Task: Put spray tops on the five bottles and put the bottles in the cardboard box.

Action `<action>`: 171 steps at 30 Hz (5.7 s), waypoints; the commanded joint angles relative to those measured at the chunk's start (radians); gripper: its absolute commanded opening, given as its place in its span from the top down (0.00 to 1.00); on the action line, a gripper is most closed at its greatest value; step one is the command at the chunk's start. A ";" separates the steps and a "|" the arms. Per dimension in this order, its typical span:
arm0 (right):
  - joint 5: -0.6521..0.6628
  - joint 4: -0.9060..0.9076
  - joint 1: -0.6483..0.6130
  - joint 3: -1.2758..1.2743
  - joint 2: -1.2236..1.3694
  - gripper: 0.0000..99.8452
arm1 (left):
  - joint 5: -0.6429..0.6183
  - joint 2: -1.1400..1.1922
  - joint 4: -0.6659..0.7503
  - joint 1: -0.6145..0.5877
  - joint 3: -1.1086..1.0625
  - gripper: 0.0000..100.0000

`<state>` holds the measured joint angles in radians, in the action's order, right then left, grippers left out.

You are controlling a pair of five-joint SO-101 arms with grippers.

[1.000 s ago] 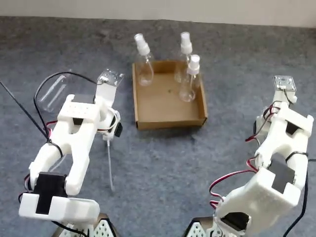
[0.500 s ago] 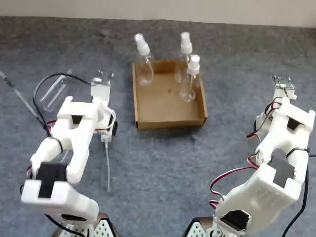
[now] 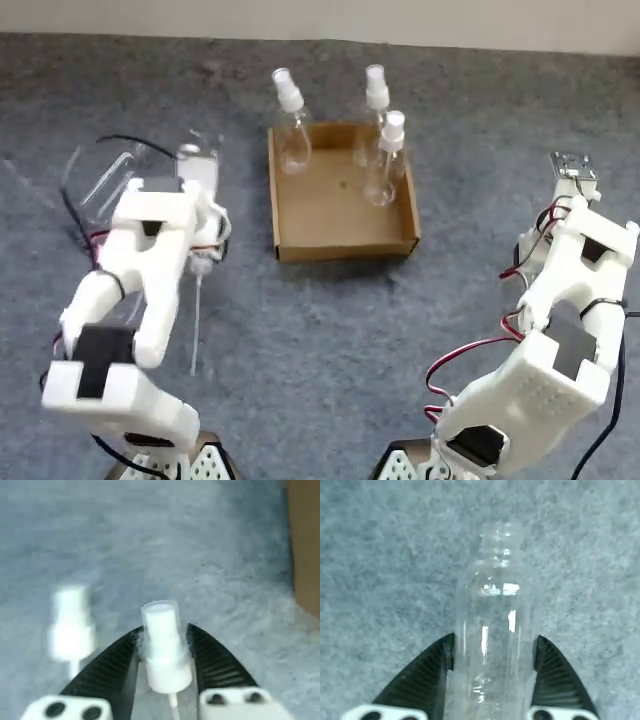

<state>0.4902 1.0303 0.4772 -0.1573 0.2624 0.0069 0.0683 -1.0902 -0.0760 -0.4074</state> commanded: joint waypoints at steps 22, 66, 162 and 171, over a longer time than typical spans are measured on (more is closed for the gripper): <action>-0.055 0.303 -0.127 0.410 0.122 0.75 | -0.054 -0.355 0.029 0.108 -0.231 0.99; -0.229 0.739 -0.328 1.084 -0.022 1.00 | -0.057 -0.366 0.043 0.024 -0.150 0.99; -0.385 -0.774 -1.285 -1.056 -1.374 1.00 | -0.339 -1.455 0.132 0.266 -0.641 0.87; -0.385 -0.776 -1.283 -1.058 -1.374 1.00 | -0.258 -1.636 0.115 0.266 -0.611 0.87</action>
<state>0.1128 0.2785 -0.8193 -1.2313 -1.0848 -0.2677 -1.4906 -0.9720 0.1818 -1.0641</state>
